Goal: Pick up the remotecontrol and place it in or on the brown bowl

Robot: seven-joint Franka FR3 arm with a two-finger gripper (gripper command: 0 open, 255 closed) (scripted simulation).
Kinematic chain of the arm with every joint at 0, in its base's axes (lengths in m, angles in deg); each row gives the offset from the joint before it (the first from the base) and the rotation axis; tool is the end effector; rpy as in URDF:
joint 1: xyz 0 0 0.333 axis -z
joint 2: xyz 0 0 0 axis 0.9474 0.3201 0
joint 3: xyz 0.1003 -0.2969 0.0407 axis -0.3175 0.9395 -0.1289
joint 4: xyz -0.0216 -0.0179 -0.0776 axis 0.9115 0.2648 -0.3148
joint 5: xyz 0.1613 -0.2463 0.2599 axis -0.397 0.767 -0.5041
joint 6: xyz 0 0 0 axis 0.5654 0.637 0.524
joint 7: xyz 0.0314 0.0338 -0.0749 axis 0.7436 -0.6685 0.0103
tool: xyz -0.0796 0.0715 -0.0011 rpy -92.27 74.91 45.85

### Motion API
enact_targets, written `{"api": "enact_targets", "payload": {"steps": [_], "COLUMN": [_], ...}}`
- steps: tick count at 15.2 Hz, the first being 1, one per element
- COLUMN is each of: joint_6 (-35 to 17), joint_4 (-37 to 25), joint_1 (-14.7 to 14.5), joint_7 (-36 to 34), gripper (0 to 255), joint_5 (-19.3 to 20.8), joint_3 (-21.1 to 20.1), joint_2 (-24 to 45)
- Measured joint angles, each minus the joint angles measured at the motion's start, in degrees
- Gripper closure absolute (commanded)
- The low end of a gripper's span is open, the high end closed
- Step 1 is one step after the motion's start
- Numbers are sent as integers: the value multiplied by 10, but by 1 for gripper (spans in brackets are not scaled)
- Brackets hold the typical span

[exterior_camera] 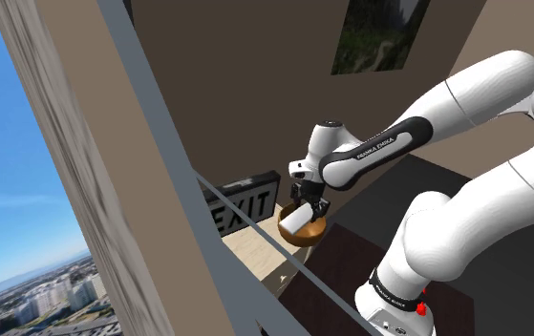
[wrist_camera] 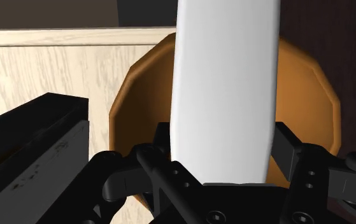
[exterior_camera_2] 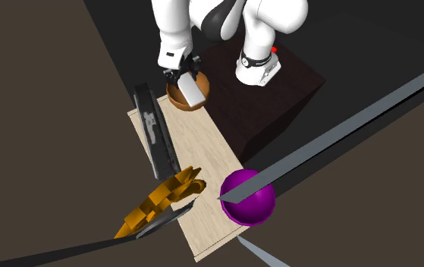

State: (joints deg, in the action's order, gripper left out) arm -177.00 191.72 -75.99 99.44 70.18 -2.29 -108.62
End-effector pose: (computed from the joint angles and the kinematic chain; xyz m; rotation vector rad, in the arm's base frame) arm 0.3228 -0.0514 0.2926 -2.3685 -2.0577 0.0077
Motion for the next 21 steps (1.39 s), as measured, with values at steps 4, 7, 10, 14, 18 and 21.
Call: {"api": "enact_targets", "payload": {"steps": [4, 7, 10, 14, 18, 21], "joint_6": [-3, -3, -2, 25, 98, 105], "joint_4": [0, 0, 0, -6, -27, -30], "joint_1": [0, 0, 0, 0, 1, 2], "joint_7": [0, 0, 1, -2, -2, -1], "gripper": [255, 0, 0, 0, 0, 0], "joint_5": [0, 0, 0, -2, -5, -5], "joint_3": [0, 1, 1, -4, -13, -13], "joint_2": [1, 2, 2, -19, -71, -74]}}
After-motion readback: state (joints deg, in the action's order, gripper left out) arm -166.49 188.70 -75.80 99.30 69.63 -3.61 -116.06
